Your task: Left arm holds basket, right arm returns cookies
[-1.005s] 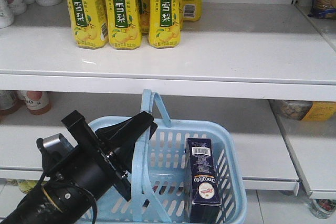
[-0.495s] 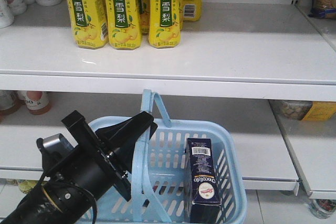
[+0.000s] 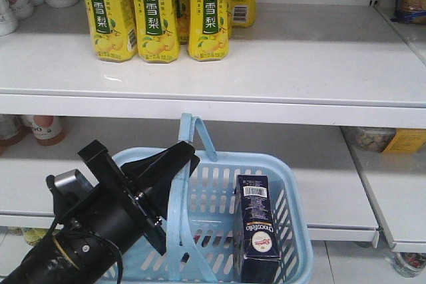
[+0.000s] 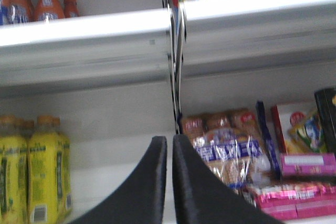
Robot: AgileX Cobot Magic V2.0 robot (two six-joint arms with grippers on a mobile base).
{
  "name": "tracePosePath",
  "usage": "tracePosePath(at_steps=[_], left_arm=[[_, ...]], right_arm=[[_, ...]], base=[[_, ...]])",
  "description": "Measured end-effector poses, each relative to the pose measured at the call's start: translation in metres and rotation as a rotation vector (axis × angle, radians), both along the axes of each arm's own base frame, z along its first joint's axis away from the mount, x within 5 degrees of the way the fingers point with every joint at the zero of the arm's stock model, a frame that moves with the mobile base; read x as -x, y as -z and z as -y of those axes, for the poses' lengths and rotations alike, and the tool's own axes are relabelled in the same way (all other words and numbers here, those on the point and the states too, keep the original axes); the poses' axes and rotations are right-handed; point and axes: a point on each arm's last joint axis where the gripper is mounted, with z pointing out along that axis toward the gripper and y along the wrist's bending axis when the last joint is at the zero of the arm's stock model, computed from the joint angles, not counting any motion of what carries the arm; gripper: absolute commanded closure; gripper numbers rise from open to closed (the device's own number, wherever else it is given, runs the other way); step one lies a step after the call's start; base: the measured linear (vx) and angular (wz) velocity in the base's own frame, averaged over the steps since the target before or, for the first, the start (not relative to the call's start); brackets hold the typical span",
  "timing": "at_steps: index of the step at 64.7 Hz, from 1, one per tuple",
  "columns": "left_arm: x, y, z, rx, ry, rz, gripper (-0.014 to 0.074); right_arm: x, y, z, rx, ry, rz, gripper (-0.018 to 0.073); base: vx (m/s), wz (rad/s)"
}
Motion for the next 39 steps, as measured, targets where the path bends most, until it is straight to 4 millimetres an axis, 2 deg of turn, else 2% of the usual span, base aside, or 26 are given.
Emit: tracePosePath(at_steps=[10,19,28,39], left_arm=[[0.0,0.0,0.0,0.0,0.0,0.0,0.0599],[0.0,0.0,0.0,0.001,0.0,-0.001,0.0599],[0.0,0.0,0.0,0.0,0.0,0.0,0.0599],[0.0,0.0,0.0,0.0,0.0,0.0,0.0599]], right_arm=[[0.0,-0.036,0.0,0.005,-0.001,0.034,0.0556],[-0.003,-0.066,-0.001,0.007,-0.017,-0.016,0.0516],[-0.007,-0.087,-0.003,0.009,-0.037,-0.106,0.041],[-0.011,-0.104,-0.005,0.011,-0.056,-0.195,0.0195]], base=[[0.0,0.0],[0.0,0.0],[0.0,0.0],[0.0,0.0]])
